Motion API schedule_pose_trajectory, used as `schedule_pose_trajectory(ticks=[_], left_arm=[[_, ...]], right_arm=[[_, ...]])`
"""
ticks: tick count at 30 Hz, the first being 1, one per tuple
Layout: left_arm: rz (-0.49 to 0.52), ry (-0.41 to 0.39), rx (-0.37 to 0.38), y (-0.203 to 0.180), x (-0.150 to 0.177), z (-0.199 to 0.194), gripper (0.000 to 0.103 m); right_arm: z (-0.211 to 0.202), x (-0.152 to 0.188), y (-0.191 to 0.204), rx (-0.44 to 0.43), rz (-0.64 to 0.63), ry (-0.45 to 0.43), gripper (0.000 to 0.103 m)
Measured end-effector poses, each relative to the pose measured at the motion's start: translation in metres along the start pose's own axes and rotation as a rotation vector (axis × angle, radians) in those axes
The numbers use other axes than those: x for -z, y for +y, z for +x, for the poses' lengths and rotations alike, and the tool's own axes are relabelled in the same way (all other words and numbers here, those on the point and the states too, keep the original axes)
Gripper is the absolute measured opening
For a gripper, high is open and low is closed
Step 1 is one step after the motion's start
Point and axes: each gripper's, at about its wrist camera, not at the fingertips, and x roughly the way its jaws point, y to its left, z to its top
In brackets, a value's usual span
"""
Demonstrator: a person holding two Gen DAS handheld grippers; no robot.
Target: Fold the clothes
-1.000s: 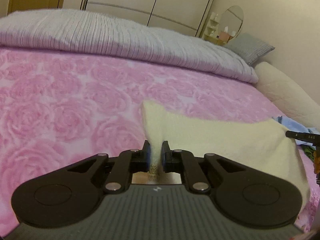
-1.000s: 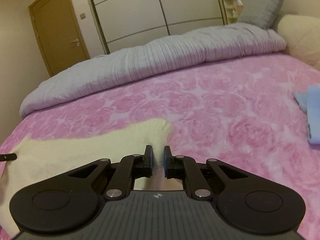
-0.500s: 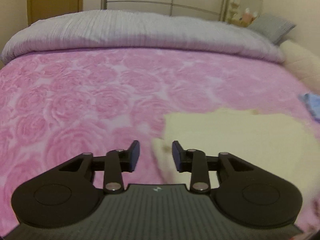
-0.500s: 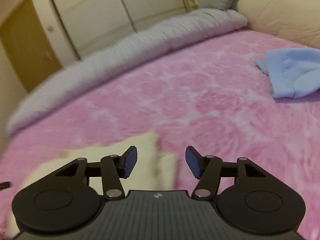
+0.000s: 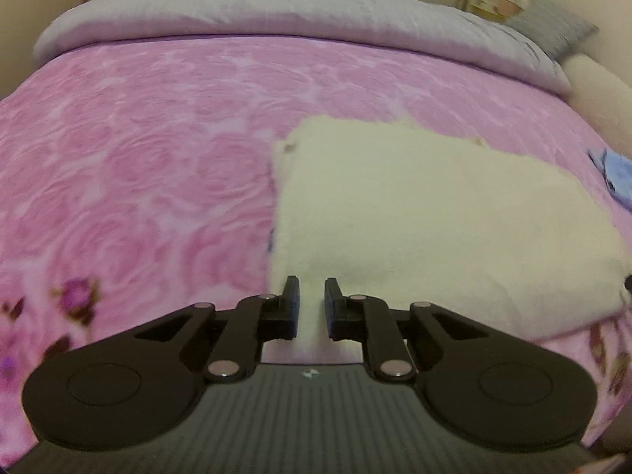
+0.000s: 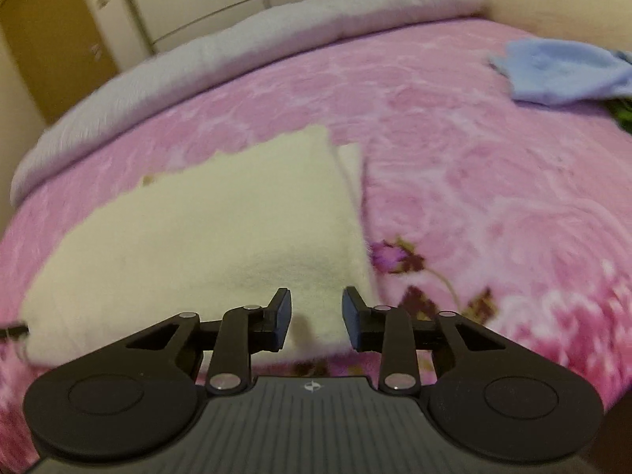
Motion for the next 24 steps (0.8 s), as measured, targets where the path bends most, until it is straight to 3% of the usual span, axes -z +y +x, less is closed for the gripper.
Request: schedule_pose_trajectory(ticks=[3,9,12,17,24], left_arm=[[0.013,0.027,-0.012,-0.011,0.013,-0.018,0.020],[0.043,0.063,0.002,-0.036,0.049,-0.048,0.021],[0.073,0.023,0.030,-0.046,0.057,-0.076,0.023],[0.142,-0.058,0.022,-0.060,0.056,-0.121,0.027],[0.164,-0.095,0.024,-0.072,0.066,-0.150,0.030]], right_arm=[[-0.021,0.006,0.009,-0.018,0.004,-0.025,0.056],[-0.037,0.038,0.020,0.006,0.045,0.067,0.056],[-0.060,0.046,0.028,0.006,0.046,0.064,0.060],[-0.100,0.049,0.054,-0.018,-0.014,-0.018,0.074],[-0.133,0.061,0.068,-0.036,-0.043,-0.049,0.075]])
